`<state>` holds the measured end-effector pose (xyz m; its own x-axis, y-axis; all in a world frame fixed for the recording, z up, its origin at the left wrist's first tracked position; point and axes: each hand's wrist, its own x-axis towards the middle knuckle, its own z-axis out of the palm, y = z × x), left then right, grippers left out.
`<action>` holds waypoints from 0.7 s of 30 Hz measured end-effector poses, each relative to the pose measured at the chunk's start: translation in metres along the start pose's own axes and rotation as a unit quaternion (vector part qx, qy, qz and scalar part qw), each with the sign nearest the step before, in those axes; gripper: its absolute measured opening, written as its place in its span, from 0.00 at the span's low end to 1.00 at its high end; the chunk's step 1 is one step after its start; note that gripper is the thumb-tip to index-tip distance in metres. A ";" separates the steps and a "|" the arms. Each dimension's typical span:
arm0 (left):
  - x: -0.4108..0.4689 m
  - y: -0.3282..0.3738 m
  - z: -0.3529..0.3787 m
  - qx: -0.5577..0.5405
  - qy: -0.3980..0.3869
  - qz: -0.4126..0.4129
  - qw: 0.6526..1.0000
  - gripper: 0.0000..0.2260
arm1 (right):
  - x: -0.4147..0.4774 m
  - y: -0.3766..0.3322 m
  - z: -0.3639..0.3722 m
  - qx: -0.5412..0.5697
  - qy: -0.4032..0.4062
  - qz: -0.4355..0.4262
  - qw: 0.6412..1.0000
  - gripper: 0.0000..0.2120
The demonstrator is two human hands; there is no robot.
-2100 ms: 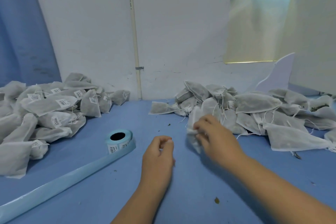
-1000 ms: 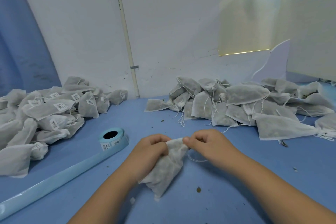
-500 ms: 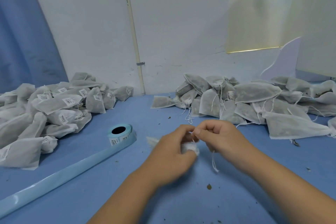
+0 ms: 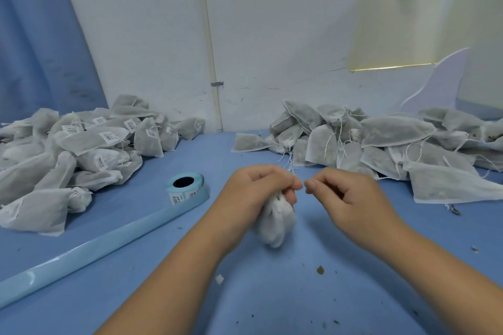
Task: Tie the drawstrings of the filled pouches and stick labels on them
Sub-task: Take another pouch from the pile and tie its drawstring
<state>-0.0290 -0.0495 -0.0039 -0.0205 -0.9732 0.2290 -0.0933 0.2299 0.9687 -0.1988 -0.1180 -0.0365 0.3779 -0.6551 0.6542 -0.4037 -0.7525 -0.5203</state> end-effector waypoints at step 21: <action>0.004 0.007 -0.009 0.337 0.005 0.030 0.941 0.07 | -0.003 -0.014 -0.003 -0.084 0.034 -0.141 0.986 0.06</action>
<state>-0.0211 -0.0517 0.0046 -0.0365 -0.9578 0.2852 -0.7031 0.2274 0.6737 -0.1970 -0.1048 -0.0292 0.4408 -0.4117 0.7976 -0.4258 -0.8782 -0.2180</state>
